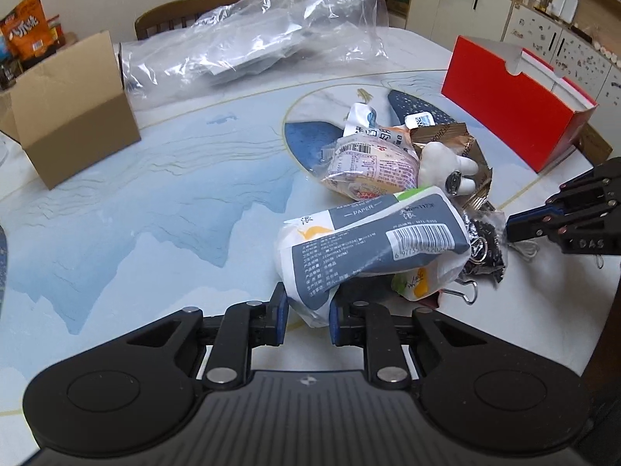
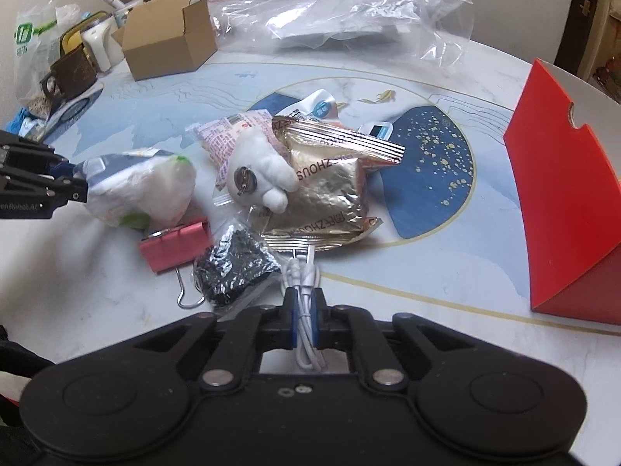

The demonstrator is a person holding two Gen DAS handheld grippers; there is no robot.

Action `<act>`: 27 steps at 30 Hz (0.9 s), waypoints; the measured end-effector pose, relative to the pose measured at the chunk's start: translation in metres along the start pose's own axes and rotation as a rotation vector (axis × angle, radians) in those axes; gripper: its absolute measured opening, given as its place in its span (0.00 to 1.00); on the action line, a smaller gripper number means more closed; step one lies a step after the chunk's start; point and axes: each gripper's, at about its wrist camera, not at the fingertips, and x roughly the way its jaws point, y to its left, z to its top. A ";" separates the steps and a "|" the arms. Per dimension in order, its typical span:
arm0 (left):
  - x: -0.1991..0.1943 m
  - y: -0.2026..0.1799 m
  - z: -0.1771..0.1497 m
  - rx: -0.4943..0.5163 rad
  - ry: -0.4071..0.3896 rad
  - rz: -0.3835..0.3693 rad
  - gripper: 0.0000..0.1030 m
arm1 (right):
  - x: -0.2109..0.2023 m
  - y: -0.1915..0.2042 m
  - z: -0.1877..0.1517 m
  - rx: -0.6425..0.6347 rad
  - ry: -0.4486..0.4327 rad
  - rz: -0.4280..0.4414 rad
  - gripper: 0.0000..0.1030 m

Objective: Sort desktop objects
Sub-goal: 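Grasp the paper-towel pack with the left tool while the right tool grasps the white cable, then lift and carry the paper-towel pack and white cable over the red shoebox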

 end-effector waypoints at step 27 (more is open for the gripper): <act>-0.012 0.010 -0.008 -0.076 -0.004 -0.002 0.18 | 0.016 0.002 0.013 -0.043 -0.004 0.023 0.19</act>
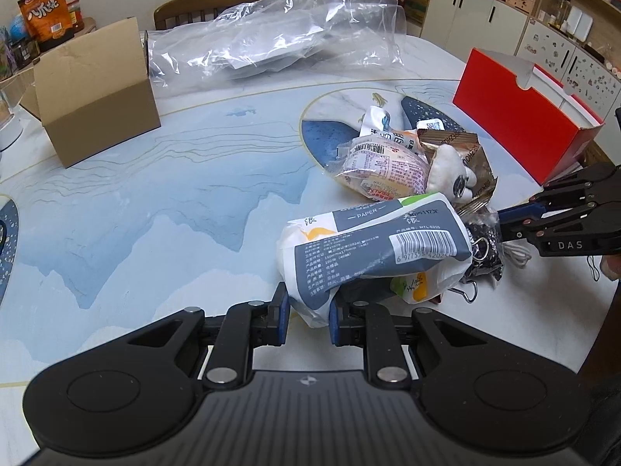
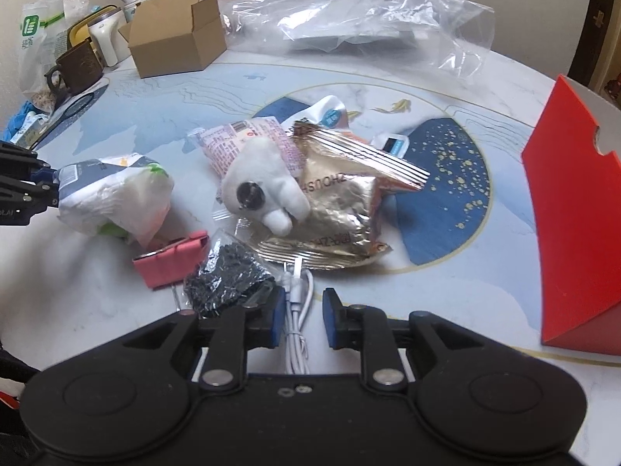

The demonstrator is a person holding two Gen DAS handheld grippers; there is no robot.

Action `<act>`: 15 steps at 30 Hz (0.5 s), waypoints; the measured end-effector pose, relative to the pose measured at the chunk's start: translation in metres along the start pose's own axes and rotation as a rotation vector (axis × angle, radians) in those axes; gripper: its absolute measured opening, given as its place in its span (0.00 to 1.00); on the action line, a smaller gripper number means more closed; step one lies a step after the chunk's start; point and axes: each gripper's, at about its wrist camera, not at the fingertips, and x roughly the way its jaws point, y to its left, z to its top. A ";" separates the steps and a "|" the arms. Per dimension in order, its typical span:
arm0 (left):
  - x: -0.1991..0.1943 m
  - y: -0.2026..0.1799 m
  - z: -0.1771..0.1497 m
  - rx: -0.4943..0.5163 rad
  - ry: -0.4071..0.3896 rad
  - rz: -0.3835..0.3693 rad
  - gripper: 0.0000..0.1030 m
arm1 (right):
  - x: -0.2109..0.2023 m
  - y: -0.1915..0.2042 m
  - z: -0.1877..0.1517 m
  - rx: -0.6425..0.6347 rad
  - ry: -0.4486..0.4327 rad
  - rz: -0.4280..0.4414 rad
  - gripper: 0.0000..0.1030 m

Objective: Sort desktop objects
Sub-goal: 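Lift and carry the paper-towel pack and white cable over the red shoebox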

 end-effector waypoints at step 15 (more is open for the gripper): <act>-0.007 -0.010 0.009 -0.004 -0.015 -0.015 0.18 | -0.025 -0.020 -0.006 0.098 -0.056 -0.025 0.05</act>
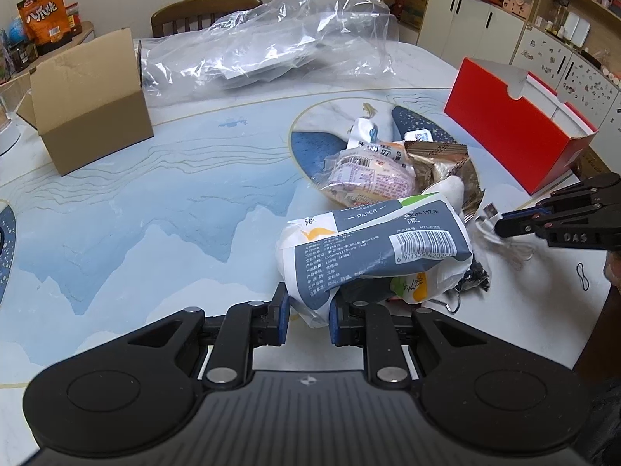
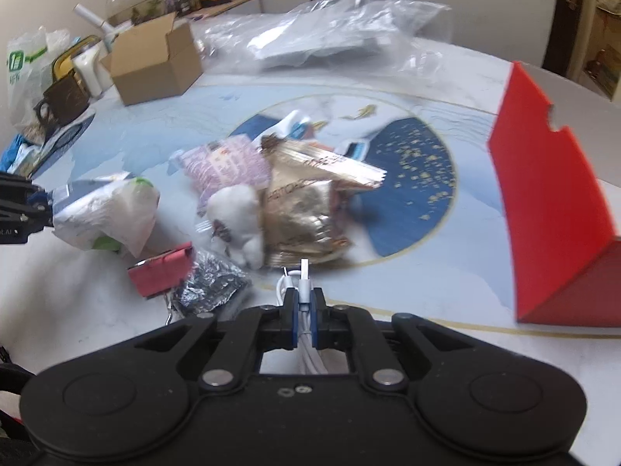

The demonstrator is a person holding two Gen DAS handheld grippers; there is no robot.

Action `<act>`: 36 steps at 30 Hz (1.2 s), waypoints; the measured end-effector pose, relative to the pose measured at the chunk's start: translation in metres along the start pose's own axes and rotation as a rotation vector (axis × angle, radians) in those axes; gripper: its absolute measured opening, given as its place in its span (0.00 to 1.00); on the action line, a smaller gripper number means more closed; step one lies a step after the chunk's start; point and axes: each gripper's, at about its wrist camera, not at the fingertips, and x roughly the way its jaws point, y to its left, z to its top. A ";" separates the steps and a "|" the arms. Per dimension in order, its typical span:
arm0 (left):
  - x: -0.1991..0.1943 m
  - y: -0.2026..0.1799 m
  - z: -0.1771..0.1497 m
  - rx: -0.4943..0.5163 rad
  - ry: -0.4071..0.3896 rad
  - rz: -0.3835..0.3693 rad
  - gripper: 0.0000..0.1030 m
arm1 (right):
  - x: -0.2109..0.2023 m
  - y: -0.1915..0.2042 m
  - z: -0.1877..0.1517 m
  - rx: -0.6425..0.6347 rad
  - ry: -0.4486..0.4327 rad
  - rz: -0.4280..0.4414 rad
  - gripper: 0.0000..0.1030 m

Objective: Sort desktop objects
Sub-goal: 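Lift and carry the paper-towel pack and white cable over the red shoebox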

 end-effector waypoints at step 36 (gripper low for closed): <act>0.005 -0.164 0.129 0.259 -0.136 -0.159 0.18 | -0.145 -0.137 0.051 0.106 -0.195 -0.134 0.05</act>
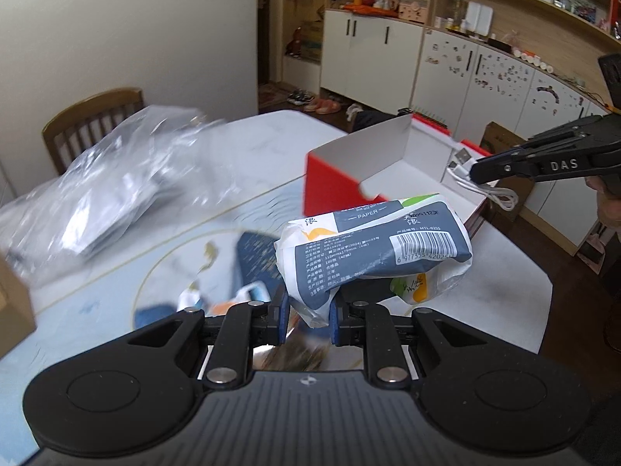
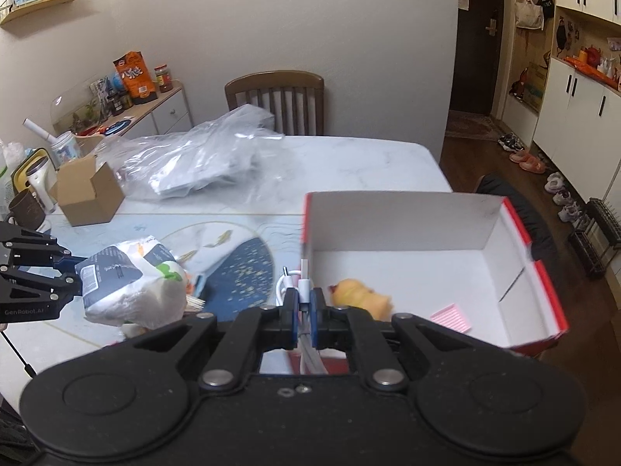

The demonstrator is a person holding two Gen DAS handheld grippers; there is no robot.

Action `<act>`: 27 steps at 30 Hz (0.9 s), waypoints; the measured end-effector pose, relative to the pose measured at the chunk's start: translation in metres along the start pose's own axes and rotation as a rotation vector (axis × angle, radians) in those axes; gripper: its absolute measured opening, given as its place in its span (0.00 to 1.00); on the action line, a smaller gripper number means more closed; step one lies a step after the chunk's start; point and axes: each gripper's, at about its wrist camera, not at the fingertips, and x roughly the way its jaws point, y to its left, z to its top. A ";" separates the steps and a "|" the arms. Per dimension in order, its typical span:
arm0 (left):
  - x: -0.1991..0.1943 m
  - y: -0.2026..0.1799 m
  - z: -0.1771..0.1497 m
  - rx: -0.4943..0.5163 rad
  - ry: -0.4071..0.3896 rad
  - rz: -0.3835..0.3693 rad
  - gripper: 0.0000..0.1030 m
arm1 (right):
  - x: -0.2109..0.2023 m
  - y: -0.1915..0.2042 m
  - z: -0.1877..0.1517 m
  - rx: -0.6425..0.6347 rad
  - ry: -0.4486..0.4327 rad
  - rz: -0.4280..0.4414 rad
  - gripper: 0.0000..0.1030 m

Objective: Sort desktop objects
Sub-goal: 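Lift and carry the paper-towel pack and white cable over the red shoebox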

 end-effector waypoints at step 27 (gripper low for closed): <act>0.134 -0.103 0.114 0.210 0.078 0.029 0.18 | 0.050 -0.135 0.018 0.025 0.062 -0.043 0.05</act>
